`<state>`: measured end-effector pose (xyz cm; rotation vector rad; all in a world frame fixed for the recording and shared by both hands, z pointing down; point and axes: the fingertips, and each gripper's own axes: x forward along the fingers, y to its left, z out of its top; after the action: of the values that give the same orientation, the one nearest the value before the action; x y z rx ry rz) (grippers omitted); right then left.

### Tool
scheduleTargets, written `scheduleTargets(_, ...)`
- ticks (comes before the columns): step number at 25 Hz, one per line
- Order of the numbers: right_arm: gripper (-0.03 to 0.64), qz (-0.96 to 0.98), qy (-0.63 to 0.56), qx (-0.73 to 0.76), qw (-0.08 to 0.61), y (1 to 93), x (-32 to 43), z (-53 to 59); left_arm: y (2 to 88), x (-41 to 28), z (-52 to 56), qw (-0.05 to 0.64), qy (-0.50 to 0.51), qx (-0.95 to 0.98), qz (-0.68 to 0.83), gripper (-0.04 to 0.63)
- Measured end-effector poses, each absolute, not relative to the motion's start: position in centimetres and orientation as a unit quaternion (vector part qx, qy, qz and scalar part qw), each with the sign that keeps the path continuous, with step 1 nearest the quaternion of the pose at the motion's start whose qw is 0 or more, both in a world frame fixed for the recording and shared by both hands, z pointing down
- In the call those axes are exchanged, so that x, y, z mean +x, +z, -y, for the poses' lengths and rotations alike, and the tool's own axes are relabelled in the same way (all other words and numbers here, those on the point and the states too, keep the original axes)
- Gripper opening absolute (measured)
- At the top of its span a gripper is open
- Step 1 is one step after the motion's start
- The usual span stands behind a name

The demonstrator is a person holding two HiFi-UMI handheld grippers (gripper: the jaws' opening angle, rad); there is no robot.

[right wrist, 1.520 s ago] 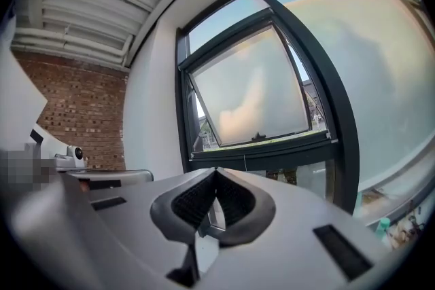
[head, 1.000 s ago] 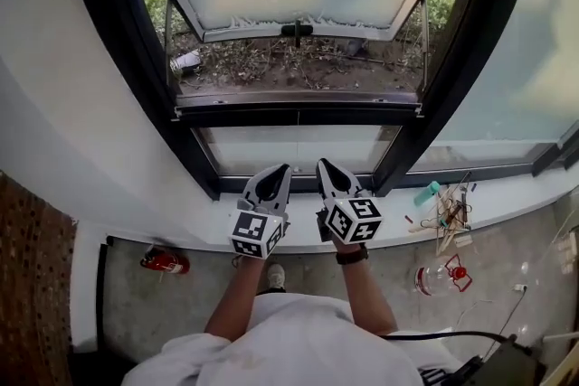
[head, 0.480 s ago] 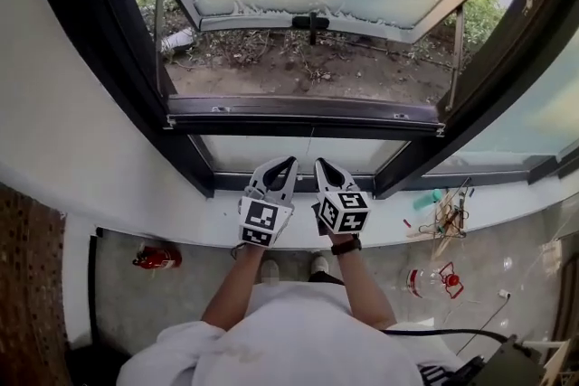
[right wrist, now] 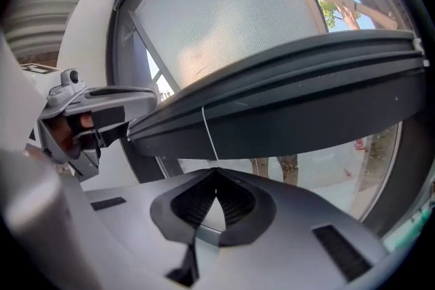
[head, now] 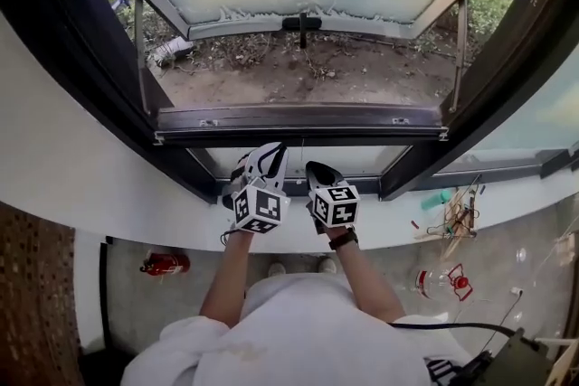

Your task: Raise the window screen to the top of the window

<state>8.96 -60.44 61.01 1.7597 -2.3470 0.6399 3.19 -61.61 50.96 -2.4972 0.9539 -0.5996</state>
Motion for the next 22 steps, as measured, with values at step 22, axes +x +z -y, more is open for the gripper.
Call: scheduleTargets(22,0.173,0.827,0.196,0.517,0.106,68.2,7.5,63.2,54.1,3.3,65.2,0.346,-0.366,-0.787,-0.355,0.057)
